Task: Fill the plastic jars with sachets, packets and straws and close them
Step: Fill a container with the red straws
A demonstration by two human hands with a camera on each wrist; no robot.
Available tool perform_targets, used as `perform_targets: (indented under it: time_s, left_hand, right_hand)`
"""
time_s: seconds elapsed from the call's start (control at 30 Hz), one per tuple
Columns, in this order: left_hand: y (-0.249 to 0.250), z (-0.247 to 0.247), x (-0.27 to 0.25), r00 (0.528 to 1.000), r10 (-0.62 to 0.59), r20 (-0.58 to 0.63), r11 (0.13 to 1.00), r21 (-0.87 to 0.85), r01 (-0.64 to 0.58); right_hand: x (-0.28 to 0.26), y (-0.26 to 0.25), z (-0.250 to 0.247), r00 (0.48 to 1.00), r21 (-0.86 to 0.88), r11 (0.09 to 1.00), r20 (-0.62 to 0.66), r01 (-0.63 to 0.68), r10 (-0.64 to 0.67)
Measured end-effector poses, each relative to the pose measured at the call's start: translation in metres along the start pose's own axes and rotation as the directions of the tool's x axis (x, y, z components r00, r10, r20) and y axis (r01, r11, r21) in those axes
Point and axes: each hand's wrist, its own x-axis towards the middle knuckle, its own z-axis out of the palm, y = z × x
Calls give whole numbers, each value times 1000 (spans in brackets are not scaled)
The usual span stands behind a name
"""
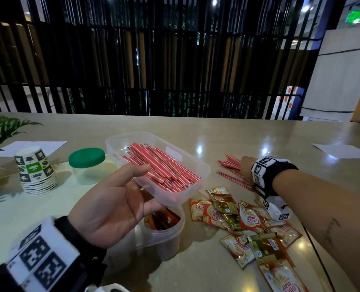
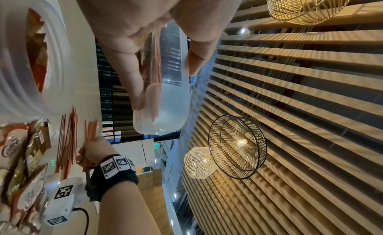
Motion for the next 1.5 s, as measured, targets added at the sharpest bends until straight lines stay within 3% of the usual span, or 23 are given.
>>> perform_targets:
  time_s: [0.03, 0.17, 0.2, 0.23, 0.43, 0.57, 0.67, 0.9, 1.03, 1.17, 1.4, 1.5]
  left_hand:
    - [-1, 0, -1, 1000, -5, 12, 1000, 6, 5]
    - [-3, 2, -3, 999, 0, 41, 1000, 5, 0]
    - [-3, 3, -3, 999, 5, 49, 1000, 5, -5]
    - [-4, 4, -4, 998, 11, 56, 1000, 6, -11]
    - [-11, 10, -8, 997, 15, 76, 1000, 4, -15]
    - [-18, 12, -8, 998, -2, 67, 1000, 17, 1]
    - [-24, 15, -6, 999, -28, 39, 1000, -1, 28]
    - [-31, 24, -11, 995, -75, 62, 996, -44, 78]
    - [-35, 23, -11, 994, -95, 54, 994, -40, 97]
    - [-34, 21, -12, 993, -111, 51, 993, -26, 112]
    - [-31, 16, -14, 993, -107, 49, 992, -66, 110]
    - [-31, 14, -11, 993, -104, 55, 991, -74, 108]
  right_hand:
    - [-2, 4, 0, 997, 99, 992, -9, -74, 76]
    - [-5, 3, -18, 994, -182, 980, -81, -82, 69]
    - [-16, -4, -26, 992, -89, 991, -85, -103, 95]
    - [-33, -12, -35, 987, 3, 999, -153, -50, 49]
    - [-118, -65, -86, 908, 81, 960, -354, 268, -223]
    - [-172, -100, -108, 860, 4, 900, -295, 437, -416]
    - [-190, -122, -103, 860, -135, 887, -216, 442, -462]
    - [-205, -145, -91, 919, -289, 892, -87, 346, -385]
    - [-211, -146, -86, 911, -341, 864, -49, 370, -410]
    - [-212, -142, -83, 888, -249, 864, -28, 438, -459]
    - [-210, -136, -89, 792, -74, 799, -106, 597, -601]
    - [-206, -137, -89, 771, 41, 771, -84, 636, -631]
